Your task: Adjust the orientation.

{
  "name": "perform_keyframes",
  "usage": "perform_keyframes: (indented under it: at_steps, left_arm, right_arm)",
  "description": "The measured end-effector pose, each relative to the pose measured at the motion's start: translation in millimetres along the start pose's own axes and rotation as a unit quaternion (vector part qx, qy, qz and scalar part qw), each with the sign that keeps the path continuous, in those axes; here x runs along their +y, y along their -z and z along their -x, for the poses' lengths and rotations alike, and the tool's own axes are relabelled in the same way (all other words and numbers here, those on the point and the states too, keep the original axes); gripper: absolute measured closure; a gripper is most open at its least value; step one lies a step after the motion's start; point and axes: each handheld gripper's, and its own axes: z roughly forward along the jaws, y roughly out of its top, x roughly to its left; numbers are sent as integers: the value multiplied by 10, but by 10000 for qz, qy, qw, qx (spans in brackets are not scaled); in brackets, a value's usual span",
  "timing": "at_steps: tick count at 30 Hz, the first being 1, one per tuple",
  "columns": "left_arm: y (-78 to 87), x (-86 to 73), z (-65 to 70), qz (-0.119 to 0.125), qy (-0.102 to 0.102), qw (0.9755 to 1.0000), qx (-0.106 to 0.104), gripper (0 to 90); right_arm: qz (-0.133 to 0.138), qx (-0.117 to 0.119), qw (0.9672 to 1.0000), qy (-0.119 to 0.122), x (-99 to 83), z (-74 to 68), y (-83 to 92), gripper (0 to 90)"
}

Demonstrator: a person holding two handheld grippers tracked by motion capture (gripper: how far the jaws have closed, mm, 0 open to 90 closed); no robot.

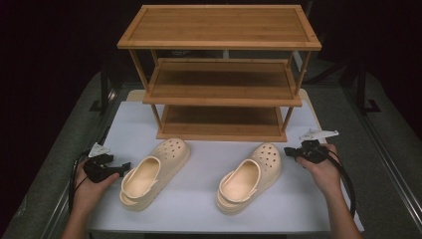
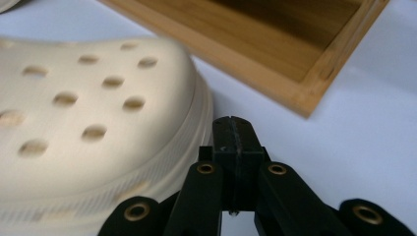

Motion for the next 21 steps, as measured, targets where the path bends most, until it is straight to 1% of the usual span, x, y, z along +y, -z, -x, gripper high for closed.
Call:
perform_keyframes:
  at_steps: [1, 5, 9, 11, 13, 16, 21]
  left_arm:
    - [0, 0, 0, -1, -2, 10000, 0, 212]
    - [0, 0, -1, 0, 2, 10000, -1, 212]
    - [0, 0, 0, 0, -4, 10000, 1, 212]
    - [0, 0, 0, 1, -3, 10000, 1, 212]
    - [0, 0, 0, 2, -3, 10000, 0, 212]
    - [0, 0, -1, 1, 1, 10000, 0, 212]
    - [0, 0, 0, 0, 0, 10000, 0, 212]
  right_arm:
    - [12, 37, 10000, -18, -39, -10, 27, 897]
    - [-76, 145, 9999, 52, -163, -74, 108, 897]
    - [-97, 370, 9993, 38, -243, -133, 123, 897]
    - [-140, 435, 9990, 17, -256, -149, 100, 897]
    - [-154, 483, 9987, 47, -260, -153, 75, 897]
    - [-186, 616, 9978, 123, -253, -186, 56, 897]
    - [-273, 682, 9971, 183, -254, -214, 34, 897]
